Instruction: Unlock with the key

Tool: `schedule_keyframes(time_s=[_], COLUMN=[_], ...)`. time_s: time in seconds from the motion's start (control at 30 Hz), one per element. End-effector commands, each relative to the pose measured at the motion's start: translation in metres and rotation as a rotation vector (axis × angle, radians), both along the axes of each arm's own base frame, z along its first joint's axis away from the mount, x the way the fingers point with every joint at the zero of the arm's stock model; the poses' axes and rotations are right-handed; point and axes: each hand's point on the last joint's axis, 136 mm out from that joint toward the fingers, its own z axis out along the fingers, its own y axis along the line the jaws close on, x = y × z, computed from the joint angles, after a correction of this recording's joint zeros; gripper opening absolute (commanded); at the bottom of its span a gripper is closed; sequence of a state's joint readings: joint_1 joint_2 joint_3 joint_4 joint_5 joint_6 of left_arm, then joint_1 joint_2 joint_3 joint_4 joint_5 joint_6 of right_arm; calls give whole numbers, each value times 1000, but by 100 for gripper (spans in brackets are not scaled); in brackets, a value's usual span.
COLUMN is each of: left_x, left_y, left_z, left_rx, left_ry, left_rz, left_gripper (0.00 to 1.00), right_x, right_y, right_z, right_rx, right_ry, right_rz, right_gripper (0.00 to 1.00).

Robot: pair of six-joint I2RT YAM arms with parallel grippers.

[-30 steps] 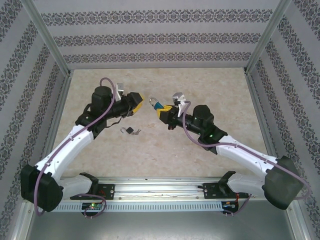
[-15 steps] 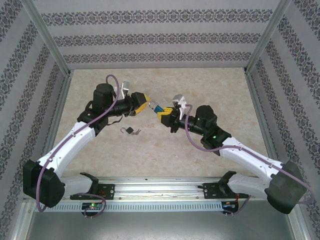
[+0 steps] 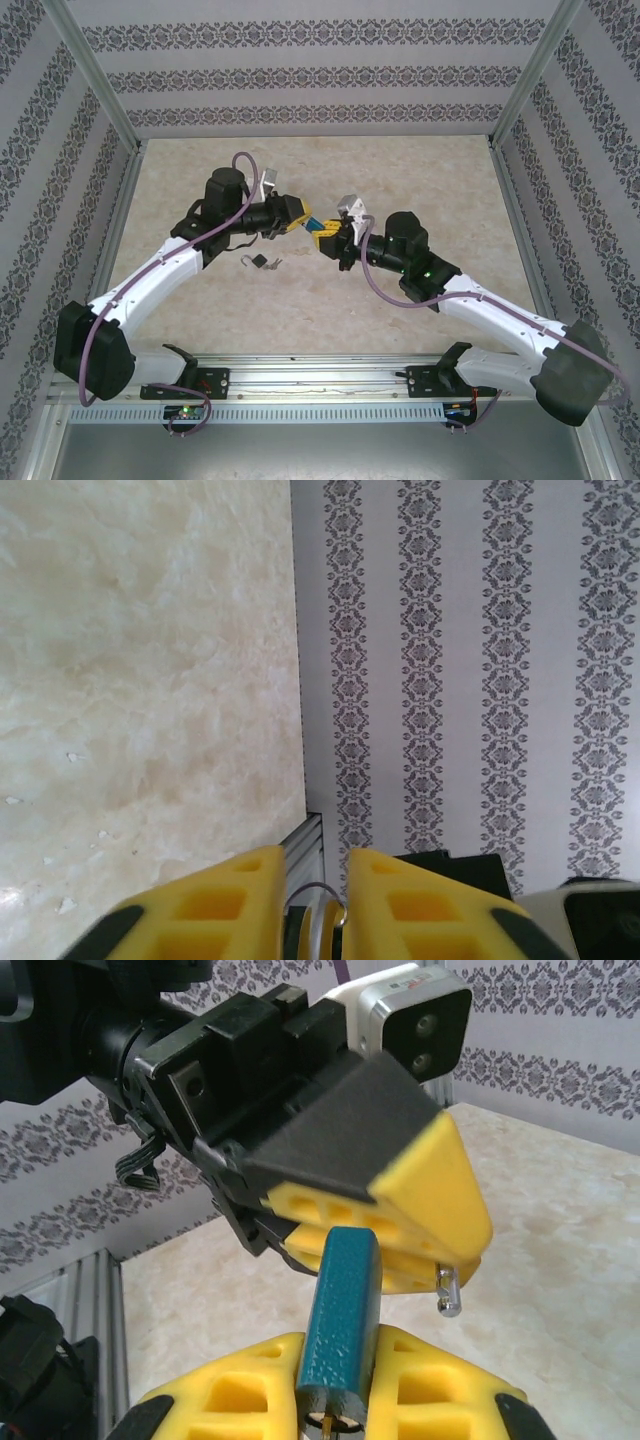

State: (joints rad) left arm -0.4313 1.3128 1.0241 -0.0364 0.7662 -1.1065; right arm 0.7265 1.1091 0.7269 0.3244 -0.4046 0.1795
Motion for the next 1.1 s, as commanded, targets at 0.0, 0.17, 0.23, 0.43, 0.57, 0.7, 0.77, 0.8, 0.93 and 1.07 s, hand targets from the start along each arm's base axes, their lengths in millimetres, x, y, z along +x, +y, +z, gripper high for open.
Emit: schedule_keyframes(time_s=[0.0, 0.17, 0.23, 0.43, 0.57, 0.7, 0.77, 0.8, 0.93, 1.07], left_x=[0, -1, -1, 2, 11, 17, 21, 23, 27, 21], left_y=[-6, -7, -6, 5, 11, 22, 34, 43, 84, 102], left_z=[16, 3, 1, -27, -40, -34, -32, -33, -33, -31], left_rx=[-16, 8, 15, 91, 44, 46, 61, 72, 89, 122], left_ry=[-44, 8, 21, 109, 160, 132, 123, 119, 106, 80], left_rz=[-30, -36, -32, 12, 56, 97, 139, 175, 326, 375], left_gripper=[10, 0, 0, 21, 26, 39, 38, 38, 43, 43], right_x=[5, 5, 4, 5, 5, 6, 8, 10, 21, 39], right_y=[-3, -10, -11, -13, -9, -7, -7, -6, -1, 5], right_z=[32, 41, 41, 34, 24, 14, 6, 0, -21, -45], right_rx=[3, -75, -120, -234, -324, -362, -388, -409, -487, -567], right_ry=[-154, -285, -323, -409, -465, -467, -459, -452, -439, -403], right_rz=[-69, -154, -176, -229, -255, -255, -262, -264, -298, -358], right_gripper=[0, 0, 0, 0, 0, 0, 0, 0, 0, 0])
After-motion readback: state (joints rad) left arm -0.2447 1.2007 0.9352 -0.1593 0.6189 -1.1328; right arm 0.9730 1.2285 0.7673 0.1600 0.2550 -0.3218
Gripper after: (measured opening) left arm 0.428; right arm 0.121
